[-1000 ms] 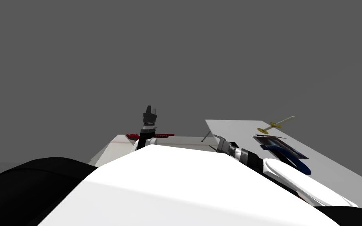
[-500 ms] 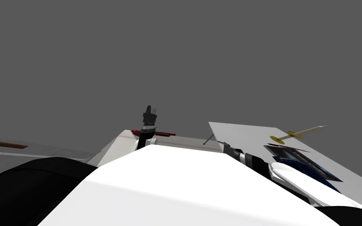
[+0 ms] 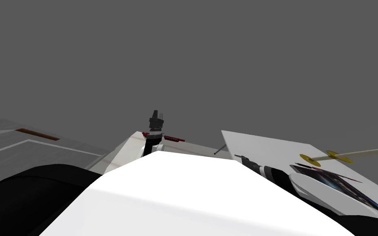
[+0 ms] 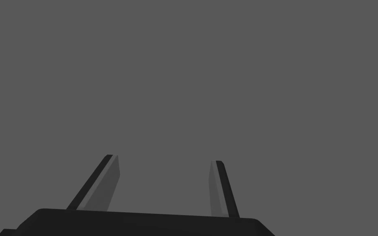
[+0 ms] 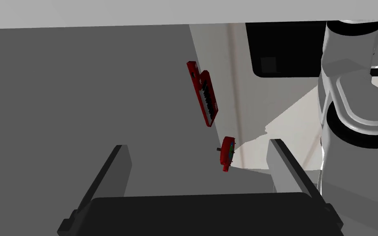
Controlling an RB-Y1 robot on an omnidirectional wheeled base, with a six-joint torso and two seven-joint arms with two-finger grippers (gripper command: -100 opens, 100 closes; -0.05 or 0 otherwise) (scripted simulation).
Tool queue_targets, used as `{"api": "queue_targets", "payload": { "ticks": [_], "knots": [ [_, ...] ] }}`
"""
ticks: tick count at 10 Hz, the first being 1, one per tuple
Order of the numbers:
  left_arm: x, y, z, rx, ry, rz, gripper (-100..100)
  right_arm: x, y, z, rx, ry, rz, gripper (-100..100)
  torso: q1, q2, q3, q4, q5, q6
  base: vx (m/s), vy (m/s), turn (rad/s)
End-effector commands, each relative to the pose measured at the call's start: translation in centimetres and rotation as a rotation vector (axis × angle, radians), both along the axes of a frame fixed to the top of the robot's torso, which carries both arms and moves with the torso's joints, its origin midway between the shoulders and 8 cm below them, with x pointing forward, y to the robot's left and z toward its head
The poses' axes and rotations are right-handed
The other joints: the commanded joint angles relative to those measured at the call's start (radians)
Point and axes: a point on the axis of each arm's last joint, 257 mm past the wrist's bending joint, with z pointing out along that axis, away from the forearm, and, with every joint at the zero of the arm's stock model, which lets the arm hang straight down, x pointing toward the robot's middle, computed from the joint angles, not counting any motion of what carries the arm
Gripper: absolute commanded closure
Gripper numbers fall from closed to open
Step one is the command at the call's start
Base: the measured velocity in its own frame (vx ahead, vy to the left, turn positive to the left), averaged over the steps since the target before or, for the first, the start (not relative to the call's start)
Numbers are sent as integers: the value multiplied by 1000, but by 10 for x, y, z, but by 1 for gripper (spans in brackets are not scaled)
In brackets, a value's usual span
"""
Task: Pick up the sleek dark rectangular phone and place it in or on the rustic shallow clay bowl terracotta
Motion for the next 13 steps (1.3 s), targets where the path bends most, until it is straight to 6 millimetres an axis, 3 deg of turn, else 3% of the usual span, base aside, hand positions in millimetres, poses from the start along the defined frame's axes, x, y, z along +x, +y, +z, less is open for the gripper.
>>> {"api": "queue_targets", "payload": {
  "ticks": [1, 2, 3, 5, 6, 8, 9, 11, 13],
  "knots": [
    [0, 0, 0, 0, 0, 0, 0, -12, -10, -7, -39, 26, 12, -100, 0, 0, 0, 0, 0, 0, 20, -35, 108],
    [0, 0, 0, 0, 0, 0, 0, -29, -33, -17, -96, 73, 23, -100, 1, 1, 0, 0, 0, 1, 27, -38, 136],
    [0, 0, 0, 0, 0, 0, 0, -29, -34, -18, -101, 73, 27, -100, 1, 0, 0, 0, 0, 0, 23, -32, 96],
    [0, 0, 0, 0, 0, 0, 0, -62, -73, -31, -202, 157, 59, -100, 0, 0, 0, 0, 0, 0, 27, -56, 201],
    [0, 0, 0, 0, 0, 0, 0, -63, -77, -32, -208, 162, 53, -100, -1, 0, 0, 0, 0, 0, 28, -57, 72],
    [0, 0, 0, 0, 0, 0, 0, -94, -113, -40, -290, 239, 71, -100, 0, 0, 0, 0, 0, 1, 29, -44, 136],
    [0, 0, 0, 0, 0, 0, 0, -94, -113, -40, -290, 239, 71, -100, 0, 0, 0, 0, 0, 1, 26, -40, 63],
    [0, 0, 0, 0, 0, 0, 0, -119, -139, -43, -347, 298, 83, -100, 1, 0, 0, 0, 0, 1, 23, -31, 107],
    [0, 0, 0, 0, 0, 0, 0, -127, -147, -44, -366, 319, 87, -100, 2, 1, 0, 0, 0, 1, 12, -26, 28]
  ]
}}
